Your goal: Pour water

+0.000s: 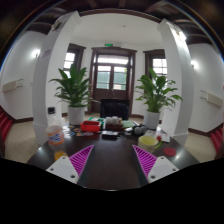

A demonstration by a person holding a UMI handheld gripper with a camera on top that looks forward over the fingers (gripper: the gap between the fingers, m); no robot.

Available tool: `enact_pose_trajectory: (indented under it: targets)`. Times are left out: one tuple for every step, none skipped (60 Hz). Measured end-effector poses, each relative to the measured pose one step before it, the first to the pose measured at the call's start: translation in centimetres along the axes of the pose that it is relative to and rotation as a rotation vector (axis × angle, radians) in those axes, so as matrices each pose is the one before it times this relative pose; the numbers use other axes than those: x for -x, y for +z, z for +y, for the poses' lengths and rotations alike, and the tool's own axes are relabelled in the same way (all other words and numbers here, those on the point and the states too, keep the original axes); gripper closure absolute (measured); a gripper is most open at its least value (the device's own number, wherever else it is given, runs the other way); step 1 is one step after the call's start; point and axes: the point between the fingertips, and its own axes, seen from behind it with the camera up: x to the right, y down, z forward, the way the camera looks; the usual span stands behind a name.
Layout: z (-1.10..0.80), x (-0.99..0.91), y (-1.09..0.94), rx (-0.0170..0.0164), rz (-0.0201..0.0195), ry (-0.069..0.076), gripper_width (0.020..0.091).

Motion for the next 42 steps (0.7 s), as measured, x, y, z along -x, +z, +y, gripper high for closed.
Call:
enact_pose_trajectory:
  targets:
    - [0.061, 0.468, -0.071, -0.00031, -0.01259, 0.0029, 0.037]
    - [0.06, 0.535, -0.059, -0.00036, -0.01361, 0.0026, 0.0371]
    - [0.033, 0.538, -0.066, -0.00114, -0.01346, 0.003, 0.0371]
    - [0.051, 0.579, -0.085, -0.00105, -0.01435, 0.0036, 0.0373]
    - [-0.563, -0.052, 0.049, -0.00038, -0.01482, 0.0037, 0.0372]
    - [0.465, 0.688, -0.57, 0.00179, -0.01991, 0.0018, 0.0371]
    - [0.086, 0.536, -0.112, 0.00122, -0.01564, 0.0034, 0.037]
    - [-0.004, 0.541, -0.037, 0.00123, -0.01513, 0.0032, 0.0367]
    - [0.003, 0.547, -0.004, 0.00171, -0.01547, 0.0015, 0.0365]
    - [-0.016, 0.616, 0.059, 0.00255, -0.01539, 0.0009, 0.0364]
    - [0.067, 0.565, 0.168, 0.00339, -0.01539, 0.0003, 0.0364]
    - [0.104, 0.464, 0.145, 0.00472, -0.01423, 0.0013, 0.0366]
    - [-0.024, 0.489, 0.114, 0.00528, -0.01336, 0.0017, 0.0368]
    - [-0.083, 0.375, 0.112, 0.00596, -0.01373, 0.001, 0.037]
    - [-0.076, 0.459, 0.17, 0.00499, -0.01416, -0.0002, 0.0368]
    - [-0.207, 0.417, 0.187, 0.0029, -0.01386, -0.001, 0.0368]
    - [-0.268, 0.347, 0.265, 0.00141, -0.0121, -0.0015, 0.0368]
    - [-0.314, 0.157, 0.381, 0.00072, -0.00981, -0.0008, 0.037]
    - [-0.303, 0.114, 0.396, 0.00072, -0.00734, -0.0003, 0.0368]
    - [-0.302, -0.036, 0.429, 0.00045, -0.00493, -0.0001, 0.0369]
    - [-0.328, -0.095, 0.406, -0.00042, -0.00328, -0.0001, 0.0369]
    - [-0.336, -0.092, 0.375, -0.00031, -0.00292, -0.0005, 0.037]
    - [-0.393, -0.078, 0.36, 0.00009, -0.00311, -0.0012, 0.037]
    - [-0.456, -0.107, 0.298, 0.00003, -0.00323, -0.0001, 0.0371]
    - [-0.501, -0.078, 0.344, -0.00135, -0.00123, 0.0004, 0.0369]
    - [-0.493, -0.237, 0.365, -0.00307, 0.00033, 0.0014, 0.0368]
    - [-0.502, -0.275, 0.387, -0.00466, 0.00212, 0.0025, 0.0367]
    - [-0.524, -0.342, 0.42, -0.00584, 0.00256, 0.0032, 0.0369]
    - [-0.531, -0.291, 0.382, -0.00604, 0.0026, 0.0026, 0.037]
    - [-0.511, -0.296, 0.385, -0.00603, 0.00292, 0.0021, 0.0368]
    - [-0.467, -0.315, 0.42, -0.00501, 0.00341, 0.0009, 0.0368]
    - [-0.325, -0.318, 0.282, -0.00422, 0.00344, -0.0004, 0.0368]
    - [-0.467, -0.459, 0.453, -0.0035, 0.00508, -0.0018, 0.0368]
    - [-0.354, -0.388, 0.466, -0.00216, 0.00617, -0.0025, 0.0368]
    - [-0.329, -0.415, 0.416, -0.0009, 0.00726, -0.004, 0.0371]
    - [-0.28, -0.378, 0.428, 0.00019, 0.00712, -0.0055, 0.037]
    - [-0.235, -0.482, 0.4, 0.00133, 0.00649, -0.0052, 0.037]
    - [-0.241, -0.533, 0.366, 0.00165, 0.00481, -0.0054, 0.0371]
    - [-0.161, -0.364, 0.447, 0.00165, 0.0029, -0.0055, 0.037]
    - [-0.138, -0.274, 0.431, 0.00204, 0.0013, -0.0049, 0.0373]
    - [-0.046, -0.231, 0.358, 0.00184, 0.00008, -0.0043, 0.0375]
    - [-0.098, -0.263, 0.374, 0.00078, -0.0008, -0.0036, 0.0376]
